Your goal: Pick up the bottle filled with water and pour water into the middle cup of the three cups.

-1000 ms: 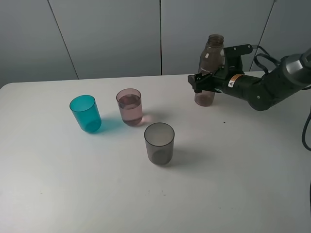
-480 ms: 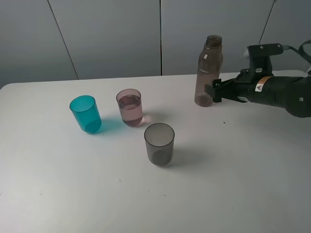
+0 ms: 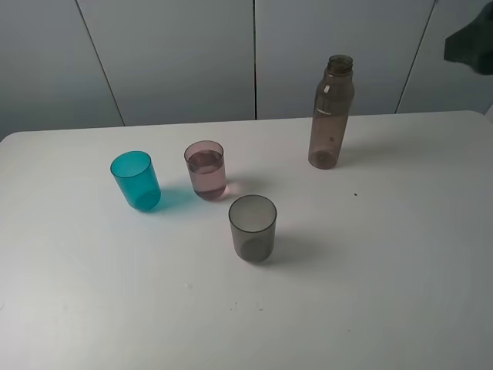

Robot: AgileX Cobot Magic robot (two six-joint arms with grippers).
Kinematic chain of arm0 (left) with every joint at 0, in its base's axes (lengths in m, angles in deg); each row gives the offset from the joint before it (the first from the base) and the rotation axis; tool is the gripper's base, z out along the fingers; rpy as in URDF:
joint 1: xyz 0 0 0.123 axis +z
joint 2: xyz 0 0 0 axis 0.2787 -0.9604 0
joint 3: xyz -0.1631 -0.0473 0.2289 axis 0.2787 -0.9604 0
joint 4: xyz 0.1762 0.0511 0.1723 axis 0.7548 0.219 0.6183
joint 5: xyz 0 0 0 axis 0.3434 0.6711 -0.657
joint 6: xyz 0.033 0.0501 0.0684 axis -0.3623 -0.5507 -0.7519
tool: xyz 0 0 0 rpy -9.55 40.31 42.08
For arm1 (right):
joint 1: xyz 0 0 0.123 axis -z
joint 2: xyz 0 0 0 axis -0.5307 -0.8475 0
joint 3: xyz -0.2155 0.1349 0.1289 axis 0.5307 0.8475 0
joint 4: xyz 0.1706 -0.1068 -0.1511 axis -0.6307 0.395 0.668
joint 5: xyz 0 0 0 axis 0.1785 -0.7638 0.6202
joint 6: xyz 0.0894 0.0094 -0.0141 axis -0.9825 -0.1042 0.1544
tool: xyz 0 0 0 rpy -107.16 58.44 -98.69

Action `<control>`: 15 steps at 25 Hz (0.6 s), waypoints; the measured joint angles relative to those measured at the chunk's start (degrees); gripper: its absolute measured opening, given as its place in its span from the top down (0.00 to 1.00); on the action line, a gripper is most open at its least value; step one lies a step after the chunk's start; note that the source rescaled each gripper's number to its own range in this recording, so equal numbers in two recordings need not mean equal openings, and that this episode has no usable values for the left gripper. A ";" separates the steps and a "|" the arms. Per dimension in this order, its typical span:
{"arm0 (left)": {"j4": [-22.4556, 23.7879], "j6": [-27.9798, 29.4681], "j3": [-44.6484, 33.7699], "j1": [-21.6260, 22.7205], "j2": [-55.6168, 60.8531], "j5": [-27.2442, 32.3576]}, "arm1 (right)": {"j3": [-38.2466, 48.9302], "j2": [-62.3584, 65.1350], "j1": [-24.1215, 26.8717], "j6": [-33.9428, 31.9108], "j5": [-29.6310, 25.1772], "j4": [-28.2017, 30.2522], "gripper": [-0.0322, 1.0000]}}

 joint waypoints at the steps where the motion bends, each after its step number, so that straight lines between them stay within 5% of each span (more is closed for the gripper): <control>1: 0.00 0.00 0.00 0.00 0.00 0.00 | -0.68 3.78 0.00 1.31 -4.83 -1.01 0.02; 8: 0.00 0.00 0.00 0.00 0.00 0.00 | -0.54 23.97 0.00 7.57 -27.71 -5.80 0.01; 15: 0.00 0.00 0.00 0.00 0.00 0.00 | 7.47 41.09 0.00 10.56 -34.67 -8.80 0.01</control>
